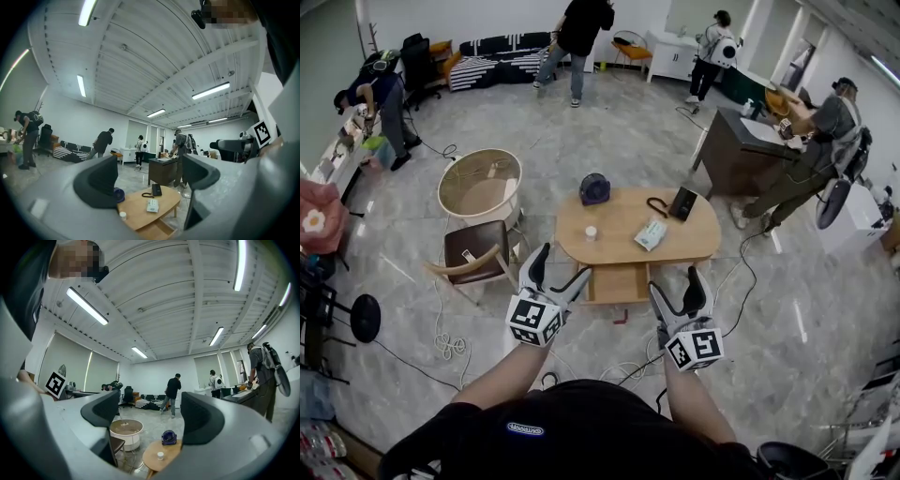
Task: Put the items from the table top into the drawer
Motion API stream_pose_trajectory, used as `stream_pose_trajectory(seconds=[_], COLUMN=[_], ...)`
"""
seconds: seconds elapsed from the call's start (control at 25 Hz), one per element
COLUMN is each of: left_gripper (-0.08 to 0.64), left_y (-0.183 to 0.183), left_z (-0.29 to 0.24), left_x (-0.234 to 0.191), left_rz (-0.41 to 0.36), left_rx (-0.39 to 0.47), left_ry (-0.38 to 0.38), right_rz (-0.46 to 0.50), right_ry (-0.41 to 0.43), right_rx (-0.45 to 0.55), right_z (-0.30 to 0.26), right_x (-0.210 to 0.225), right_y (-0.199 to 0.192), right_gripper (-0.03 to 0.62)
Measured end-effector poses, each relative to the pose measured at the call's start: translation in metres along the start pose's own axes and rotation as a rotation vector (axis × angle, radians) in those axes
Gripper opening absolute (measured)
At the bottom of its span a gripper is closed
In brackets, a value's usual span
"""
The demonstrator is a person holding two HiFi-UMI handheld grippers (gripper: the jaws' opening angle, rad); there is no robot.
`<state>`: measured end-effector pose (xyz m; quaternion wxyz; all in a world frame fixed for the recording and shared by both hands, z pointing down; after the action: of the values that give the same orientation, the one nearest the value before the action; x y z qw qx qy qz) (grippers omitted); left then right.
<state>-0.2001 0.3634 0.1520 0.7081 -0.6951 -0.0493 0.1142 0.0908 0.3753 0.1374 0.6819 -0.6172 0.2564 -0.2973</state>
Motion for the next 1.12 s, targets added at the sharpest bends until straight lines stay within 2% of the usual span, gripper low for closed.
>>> stream_pose_trajectory(seconds=[0.36, 0.72, 0.88, 1.12], left_gripper=[0.419, 0.419, 0.419, 0.419], left_y=[0.015, 0.02, 0.018, 0.008], left_z=[0.003, 0.003, -0.005, -0.025], left_x=[-0.062, -0.121, -0.134, -0.131], left_rz=[0.016, 0.038, 0.046, 0.022], left_rx=[0.026, 0.012, 0.006, -0.011], left_ry=[-0.036, -0.097, -0.094, -0.115], right_rz=[-0.002, 0.018, 0.019, -0.027], right_ry=[-0.064, -0.1, -0.126, -0.144], right_rx=[0.008, -0.04, -0.028, -0.008], right_z=[-0.043, -0.081, -0.082, -0.09], right_x=[-0.034, -0.086, -0.085, -0.069], right_y=[0.013, 0.019, 0.021, 0.001], right_gripper=[0.425, 0.422, 0.419, 0.417])
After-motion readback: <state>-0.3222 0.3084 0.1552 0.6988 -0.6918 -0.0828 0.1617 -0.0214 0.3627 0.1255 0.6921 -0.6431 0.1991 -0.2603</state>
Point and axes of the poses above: the fingertips, and each gripper's own axes: z backward along the fingers, x to its right, y out of its top, the point moved 8 cm from there along z, backward along the fingers, and after that the axes turned 13 degrees about y, right-handed, at the moved point
